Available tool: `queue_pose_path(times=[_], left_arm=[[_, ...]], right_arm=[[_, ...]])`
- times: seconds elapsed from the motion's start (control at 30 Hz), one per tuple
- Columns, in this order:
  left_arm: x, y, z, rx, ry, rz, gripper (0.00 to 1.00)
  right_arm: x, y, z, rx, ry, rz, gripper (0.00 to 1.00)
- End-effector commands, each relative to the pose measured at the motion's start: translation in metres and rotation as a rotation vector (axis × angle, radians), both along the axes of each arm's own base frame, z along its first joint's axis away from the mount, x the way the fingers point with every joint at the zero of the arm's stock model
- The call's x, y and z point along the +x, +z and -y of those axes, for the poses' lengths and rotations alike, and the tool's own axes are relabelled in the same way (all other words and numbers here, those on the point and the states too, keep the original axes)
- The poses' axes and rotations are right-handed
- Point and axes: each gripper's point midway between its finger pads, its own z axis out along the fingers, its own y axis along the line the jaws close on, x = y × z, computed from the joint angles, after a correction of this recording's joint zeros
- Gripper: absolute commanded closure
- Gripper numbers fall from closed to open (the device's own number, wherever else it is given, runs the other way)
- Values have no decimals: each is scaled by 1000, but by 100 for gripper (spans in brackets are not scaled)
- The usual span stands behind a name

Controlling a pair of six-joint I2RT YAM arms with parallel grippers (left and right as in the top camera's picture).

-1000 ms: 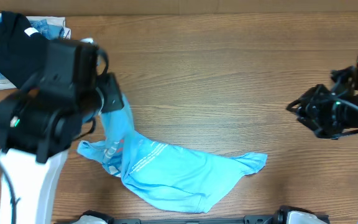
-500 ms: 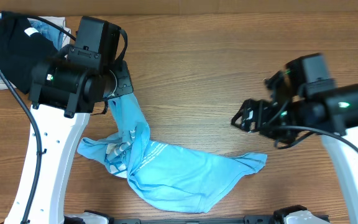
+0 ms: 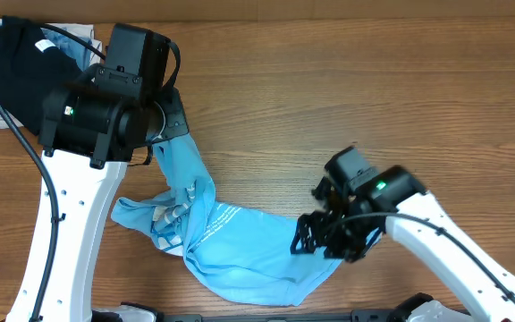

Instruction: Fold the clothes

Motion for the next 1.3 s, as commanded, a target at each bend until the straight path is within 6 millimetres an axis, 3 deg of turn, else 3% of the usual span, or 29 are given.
queue_pose_path(times=[0.0, 0.2, 0.5, 0.83, 1.17, 1.27], left_arm=[[0, 5, -4, 1, 22, 16, 96], [0, 5, -3, -3, 20, 16, 96], [0, 5, -3, -6, 18, 14, 96], [0, 5, -2, -7, 18, 14, 95], [-1, 4, 2, -29, 6, 9, 94], [-1, 4, 2, -29, 6, 9, 94]], right_arm=[[-17, -15, -2, -13, -26, -65, 21], [-35, -42, -3, -9, -23, -105, 24], [-45, -59, -13, 55, 19, -89, 24], [-46, -76, -20, 102, 56, -27, 15], [-46, -81, -19, 106, 60, -22, 23], [-53, -91, -14, 87, 75, -48, 35]])
